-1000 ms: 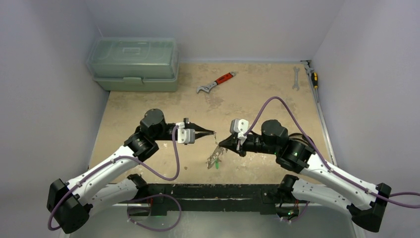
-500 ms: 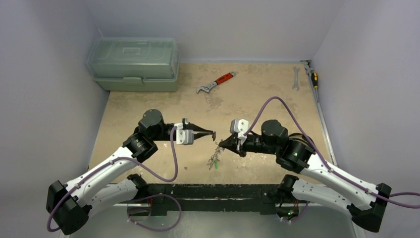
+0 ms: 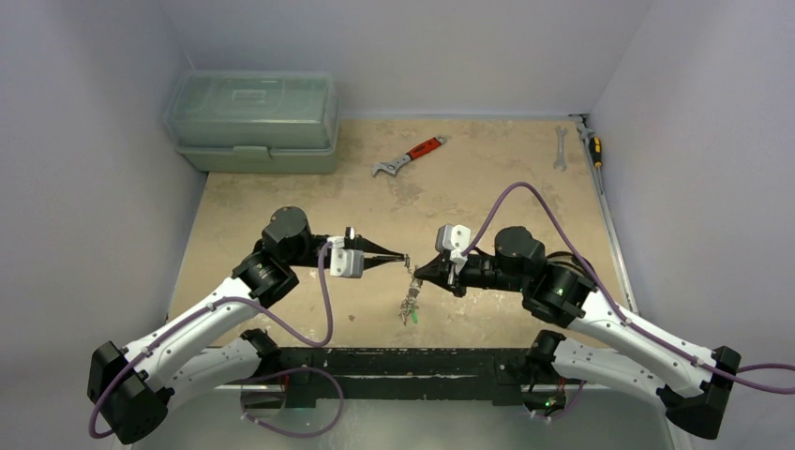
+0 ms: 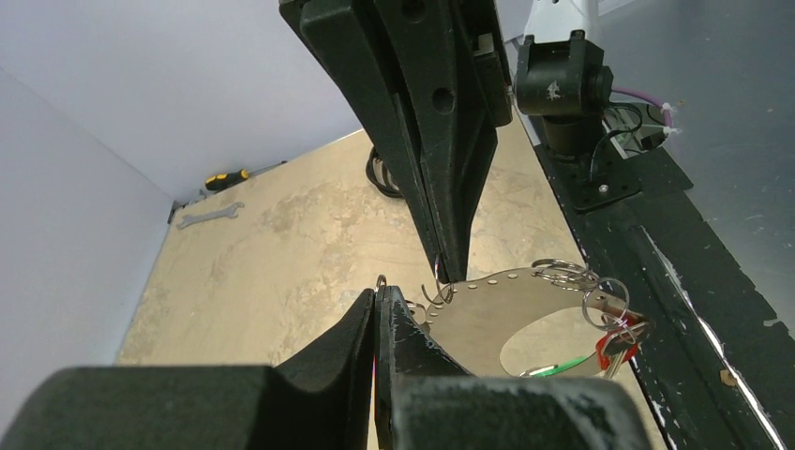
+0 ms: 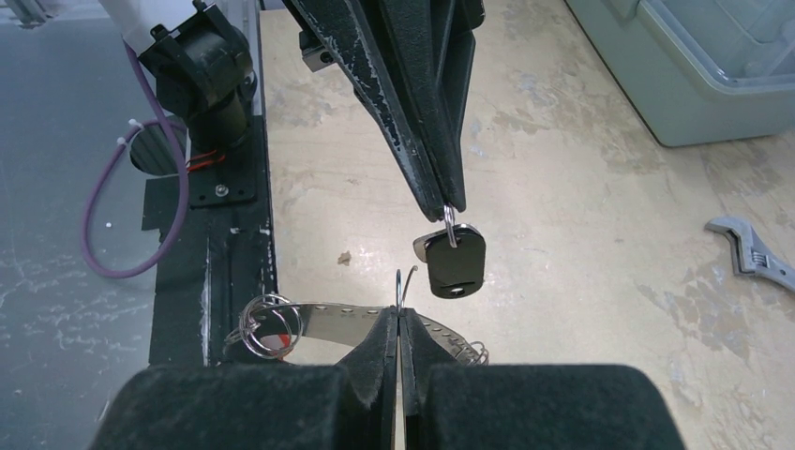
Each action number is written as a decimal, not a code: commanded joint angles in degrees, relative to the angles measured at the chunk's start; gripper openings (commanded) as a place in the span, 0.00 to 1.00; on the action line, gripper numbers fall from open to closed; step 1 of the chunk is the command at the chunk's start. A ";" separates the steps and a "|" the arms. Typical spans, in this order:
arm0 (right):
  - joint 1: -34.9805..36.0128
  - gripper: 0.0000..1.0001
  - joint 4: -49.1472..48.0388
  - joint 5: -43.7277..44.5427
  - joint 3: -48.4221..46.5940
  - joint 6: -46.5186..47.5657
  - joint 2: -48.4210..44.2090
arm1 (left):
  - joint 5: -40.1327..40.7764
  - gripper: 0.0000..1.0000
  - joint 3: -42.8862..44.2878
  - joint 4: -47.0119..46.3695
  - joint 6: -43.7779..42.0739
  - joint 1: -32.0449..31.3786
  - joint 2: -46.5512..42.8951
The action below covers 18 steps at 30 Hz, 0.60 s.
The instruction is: Put the keys on the keyring
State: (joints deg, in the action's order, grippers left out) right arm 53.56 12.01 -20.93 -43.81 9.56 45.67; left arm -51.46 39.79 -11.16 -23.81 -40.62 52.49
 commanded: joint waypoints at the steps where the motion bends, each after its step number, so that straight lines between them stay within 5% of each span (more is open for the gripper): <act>1: -0.12 0.00 -3.13 -0.39 -3.20 -0.67 -0.74 | -3.38 0.00 1.47 -0.86 -1.67 -0.15 -0.08; 18: -0.13 0.00 -3.22 -0.52 -3.20 -0.87 -0.51 | -5.14 0.00 2.13 2.63 -4.37 -1.23 1.23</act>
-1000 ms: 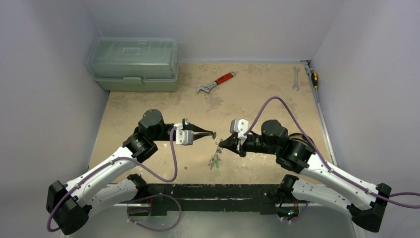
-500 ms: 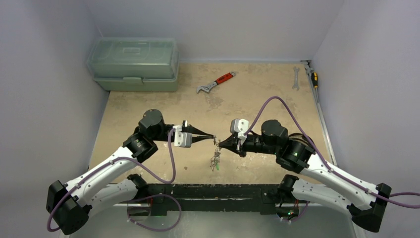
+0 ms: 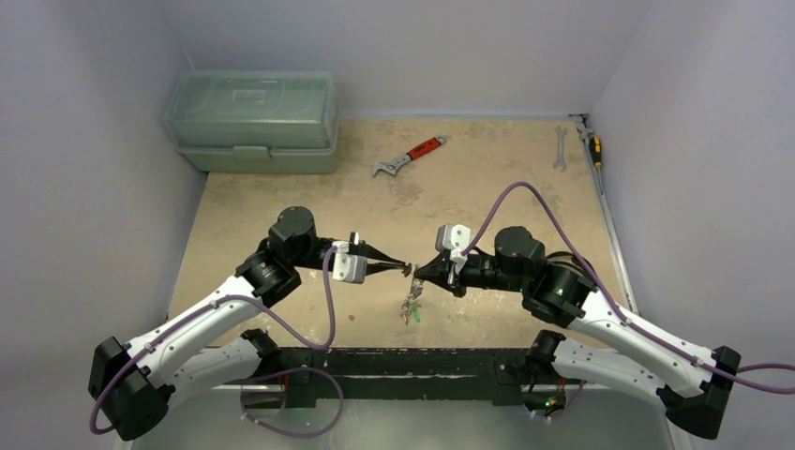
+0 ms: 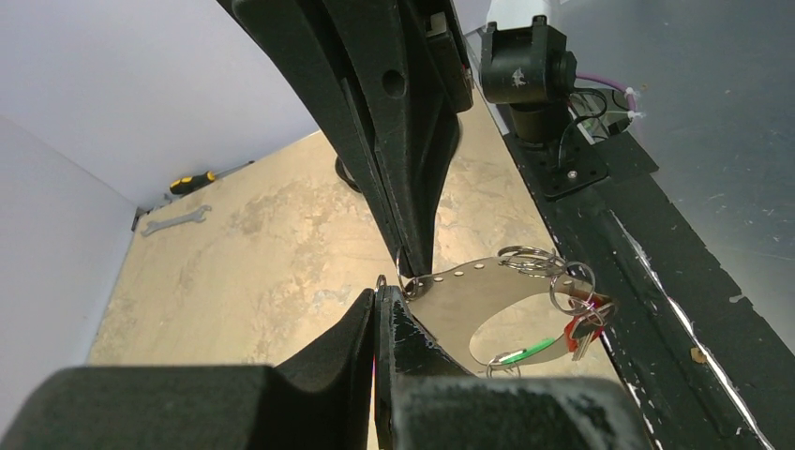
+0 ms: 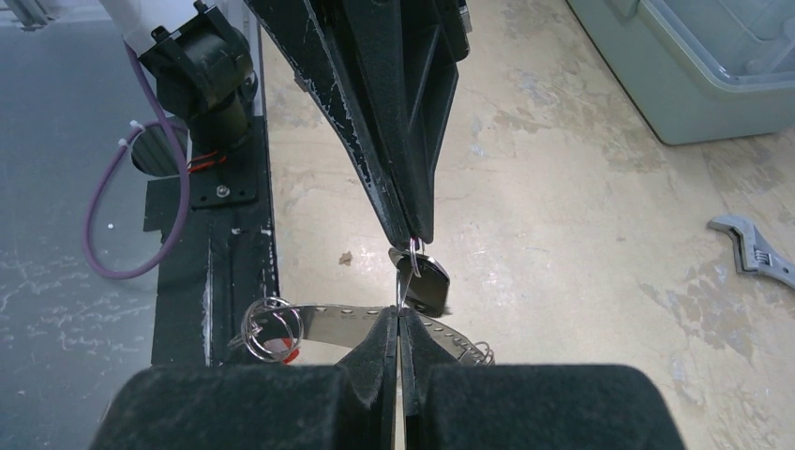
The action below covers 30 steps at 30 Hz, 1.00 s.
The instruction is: Put the keys on the keyring
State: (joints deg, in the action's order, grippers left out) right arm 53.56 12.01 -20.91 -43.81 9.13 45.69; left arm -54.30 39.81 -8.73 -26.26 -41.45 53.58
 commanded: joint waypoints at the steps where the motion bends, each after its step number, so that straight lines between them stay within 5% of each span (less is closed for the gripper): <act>1: -0.12 0.00 -3.18 -0.54 -3.18 -0.43 -0.52 | -2.30 0.00 2.17 0.35 -2.05 -0.39 0.12; 30: -0.12 0.00 -2.72 0.06 -3.72 -0.93 0.95 | -2.64 0.00 2.29 0.56 -2.22 -0.83 -0.58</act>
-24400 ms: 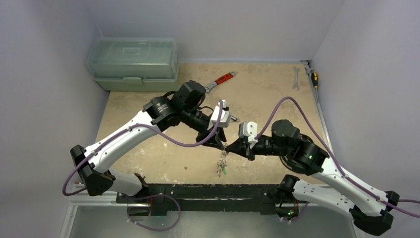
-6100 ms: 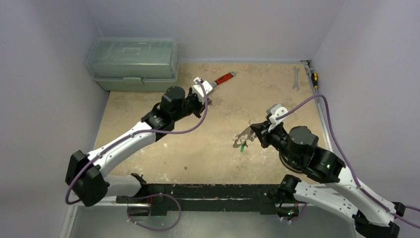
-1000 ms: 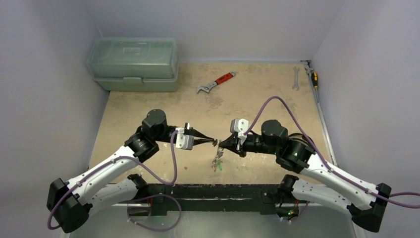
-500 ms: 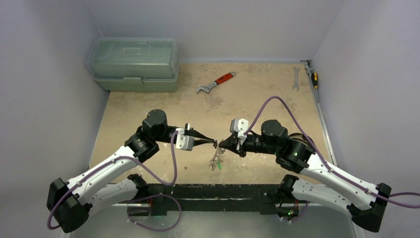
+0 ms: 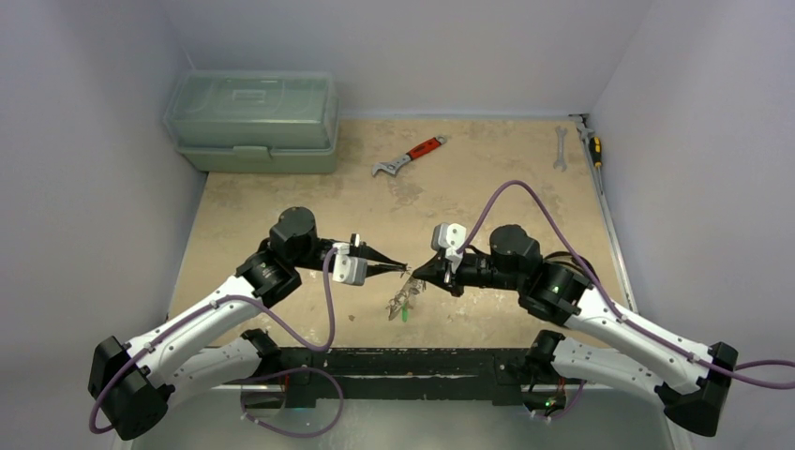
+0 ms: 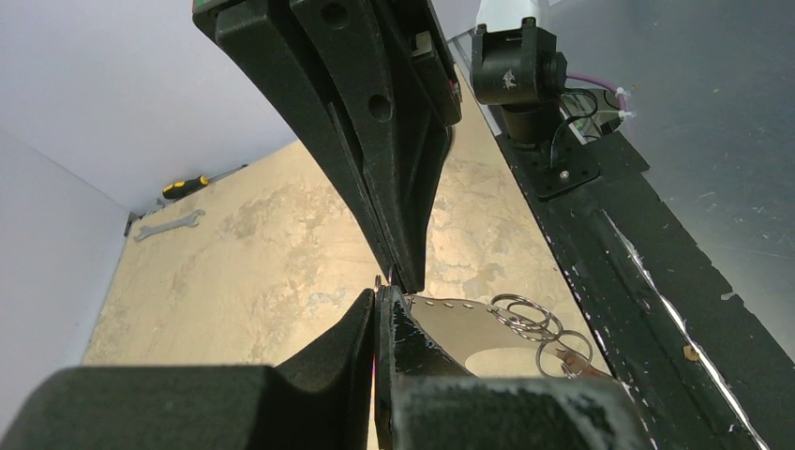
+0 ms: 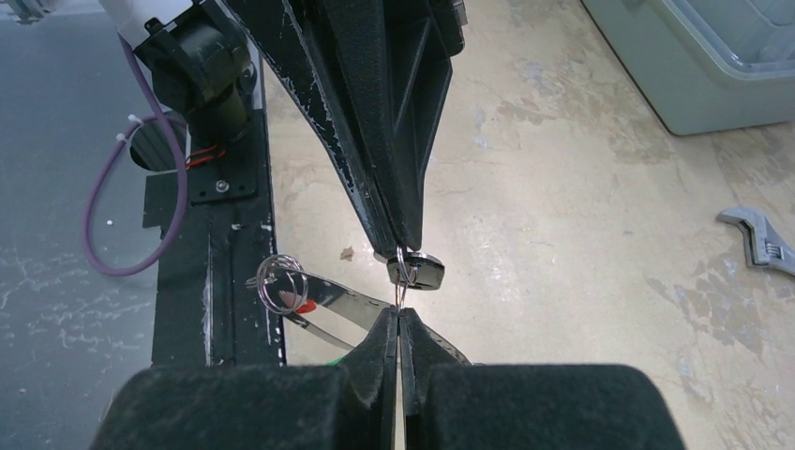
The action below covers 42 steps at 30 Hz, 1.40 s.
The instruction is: Put the keys on the keyring
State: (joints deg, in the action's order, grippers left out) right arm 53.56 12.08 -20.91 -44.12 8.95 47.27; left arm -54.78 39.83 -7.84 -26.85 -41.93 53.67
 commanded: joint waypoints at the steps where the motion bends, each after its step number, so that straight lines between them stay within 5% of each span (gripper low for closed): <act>1: -0.12 0.00 -2.81 0.23 -3.32 -0.85 -0.80 | -2.17 0.00 2.27 -0.29 -1.63 -0.39 -0.67; 42: -0.18 0.00 -3.19 2.89 -3.05 -1.83 -3.22 | -1.82 0.00 2.44 0.52 -2.24 -0.36 -0.43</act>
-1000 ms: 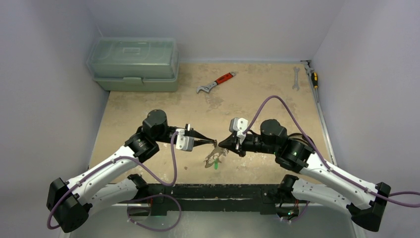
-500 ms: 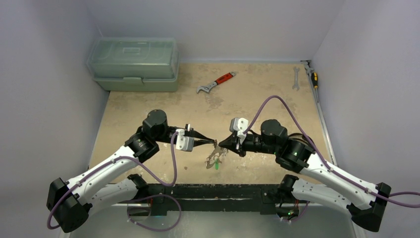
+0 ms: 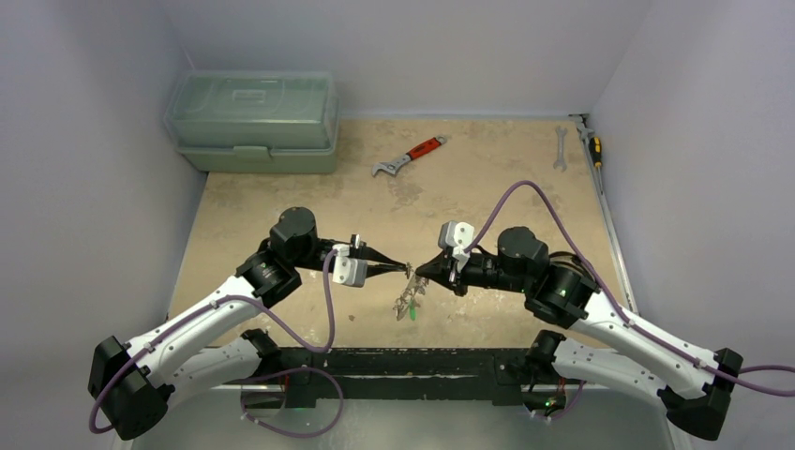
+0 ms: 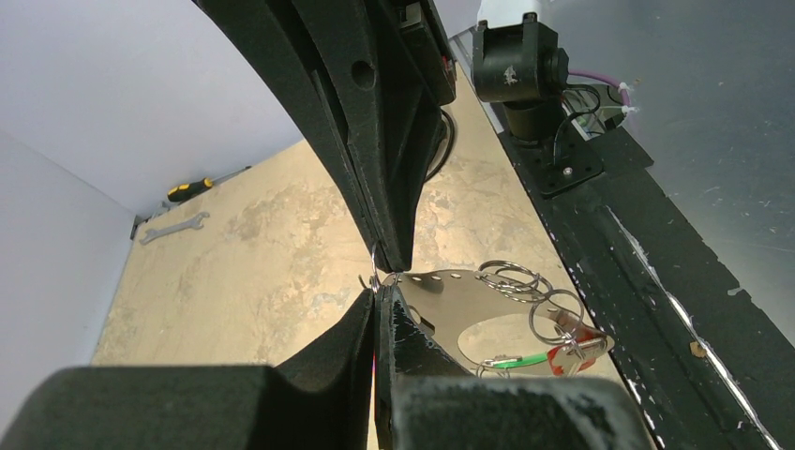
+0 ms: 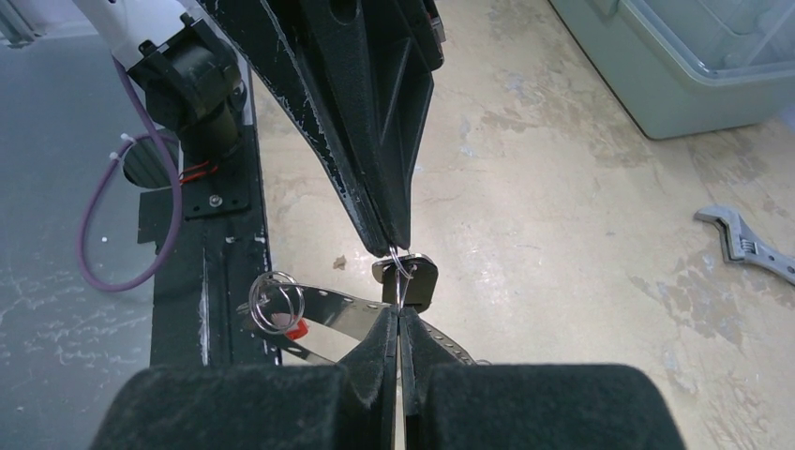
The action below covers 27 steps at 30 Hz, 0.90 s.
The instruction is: Put the keys on the keyring
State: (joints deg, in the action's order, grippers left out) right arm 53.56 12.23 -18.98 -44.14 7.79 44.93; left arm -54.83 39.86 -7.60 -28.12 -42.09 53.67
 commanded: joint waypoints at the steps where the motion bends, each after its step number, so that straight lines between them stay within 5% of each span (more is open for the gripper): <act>1: -0.14 0.00 -3.35 0.97 -3.01 -0.67 -0.89 | -1.72 0.00 2.42 0.29 -0.97 -0.26 -0.49; 7: -0.19 0.00 -3.49 1.05 -2.93 -0.67 -1.05 | -1.60 0.00 2.42 0.20 -0.89 -0.26 -0.49; 11: -0.14 0.00 -3.52 1.05 -2.94 -0.67 -0.94 | -1.12 0.39 2.30 -0.44 0.12 -0.24 -0.65; 13: -0.20 0.00 -3.46 1.04 -2.89 -0.67 -0.93 | -0.24 0.68 1.95 -1.53 1.72 -0.21 -0.91; 15: -0.15 0.00 -3.52 1.05 -2.94 -0.67 -1.00 | 0.43 0.79 1.83 -2.13 2.67 -0.19 -1.17; 27: -0.12 0.00 -6.83 -0.44 -1.38 -0.24 -4.21 | 4.32 0.72 2.44 -6.51 9.45 -0.23 0.41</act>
State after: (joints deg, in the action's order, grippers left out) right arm 53.56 11.79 -18.96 -44.14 7.66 43.59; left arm -52.01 39.97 -9.91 -23.09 -42.09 53.58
